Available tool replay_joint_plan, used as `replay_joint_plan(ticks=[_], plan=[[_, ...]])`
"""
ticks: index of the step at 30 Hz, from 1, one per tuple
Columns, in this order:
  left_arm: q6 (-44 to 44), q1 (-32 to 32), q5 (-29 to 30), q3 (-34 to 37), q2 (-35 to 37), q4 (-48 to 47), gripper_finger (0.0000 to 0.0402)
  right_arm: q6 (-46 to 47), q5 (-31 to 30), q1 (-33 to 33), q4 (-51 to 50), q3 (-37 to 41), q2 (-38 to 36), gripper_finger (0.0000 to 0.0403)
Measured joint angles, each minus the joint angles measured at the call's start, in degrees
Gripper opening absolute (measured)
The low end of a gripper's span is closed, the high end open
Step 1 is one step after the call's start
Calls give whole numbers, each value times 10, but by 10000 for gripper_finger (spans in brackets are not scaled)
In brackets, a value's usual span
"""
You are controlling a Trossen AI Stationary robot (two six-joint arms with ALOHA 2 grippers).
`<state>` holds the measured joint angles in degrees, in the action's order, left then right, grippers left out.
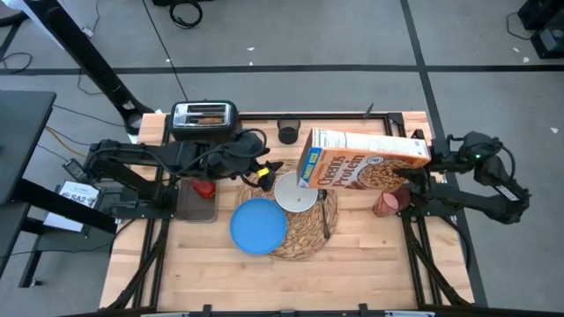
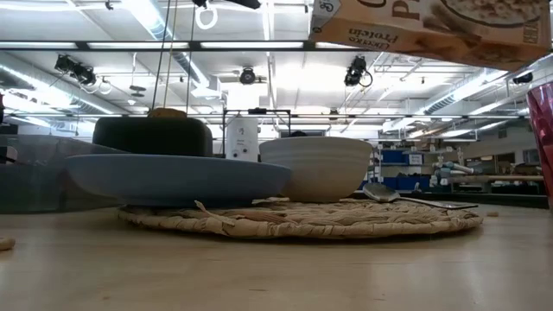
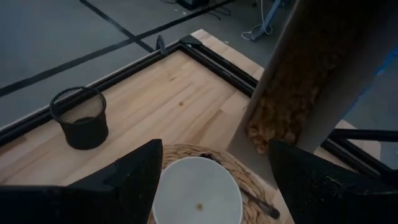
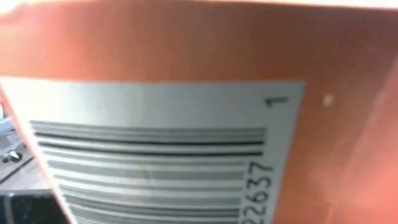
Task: Arrange a breakfast setting
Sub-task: Pour the cereal from the yellow cereal box into the white bowl
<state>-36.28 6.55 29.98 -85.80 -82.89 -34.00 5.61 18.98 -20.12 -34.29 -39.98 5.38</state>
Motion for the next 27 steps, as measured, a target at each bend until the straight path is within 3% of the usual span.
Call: replay_joint_plan(ticks=[11, 27], plan=[[-21, 0, 13, 0, -10, 0, 295, -24, -14, 0, -53, -35, 30, 270], [-21, 12, 1, 0, -92, 5, 294, -71, -14, 0, -74, -39, 79, 270]])
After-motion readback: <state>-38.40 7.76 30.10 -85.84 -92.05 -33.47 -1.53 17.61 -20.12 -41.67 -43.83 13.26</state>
